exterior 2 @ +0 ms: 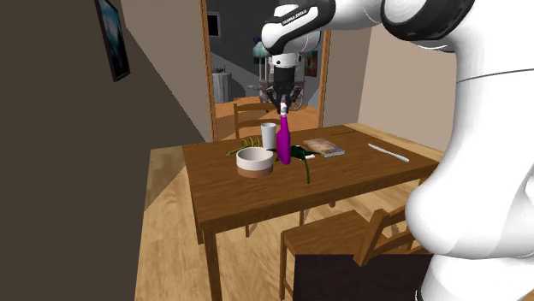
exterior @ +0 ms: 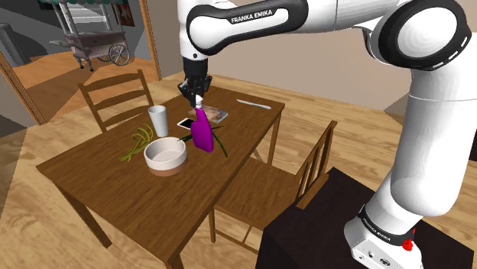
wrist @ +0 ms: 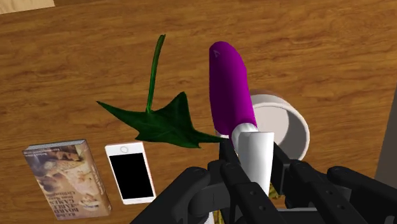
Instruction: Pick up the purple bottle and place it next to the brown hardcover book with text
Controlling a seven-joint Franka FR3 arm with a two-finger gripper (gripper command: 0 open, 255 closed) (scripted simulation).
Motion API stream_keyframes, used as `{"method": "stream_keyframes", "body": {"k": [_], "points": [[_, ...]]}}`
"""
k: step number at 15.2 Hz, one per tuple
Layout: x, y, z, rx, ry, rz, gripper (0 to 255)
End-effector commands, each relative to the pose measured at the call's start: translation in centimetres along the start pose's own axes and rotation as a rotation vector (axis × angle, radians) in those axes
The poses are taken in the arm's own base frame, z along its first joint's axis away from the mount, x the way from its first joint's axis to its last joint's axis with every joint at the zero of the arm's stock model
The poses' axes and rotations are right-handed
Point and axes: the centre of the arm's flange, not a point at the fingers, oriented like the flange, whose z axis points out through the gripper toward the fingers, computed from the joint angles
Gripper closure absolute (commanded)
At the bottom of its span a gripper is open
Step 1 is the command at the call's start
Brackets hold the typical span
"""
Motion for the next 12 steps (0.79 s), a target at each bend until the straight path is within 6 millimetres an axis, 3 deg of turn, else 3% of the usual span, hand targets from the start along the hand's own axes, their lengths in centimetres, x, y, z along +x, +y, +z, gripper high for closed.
{"method": "stream_keyframes", "body": {"k": [1,12], "points": [[0.7,2.7,0.2,0.0,0.0,-0.001,255],[5.4,16.4,1.3,0.0,0.0,-0.001,255]]}}
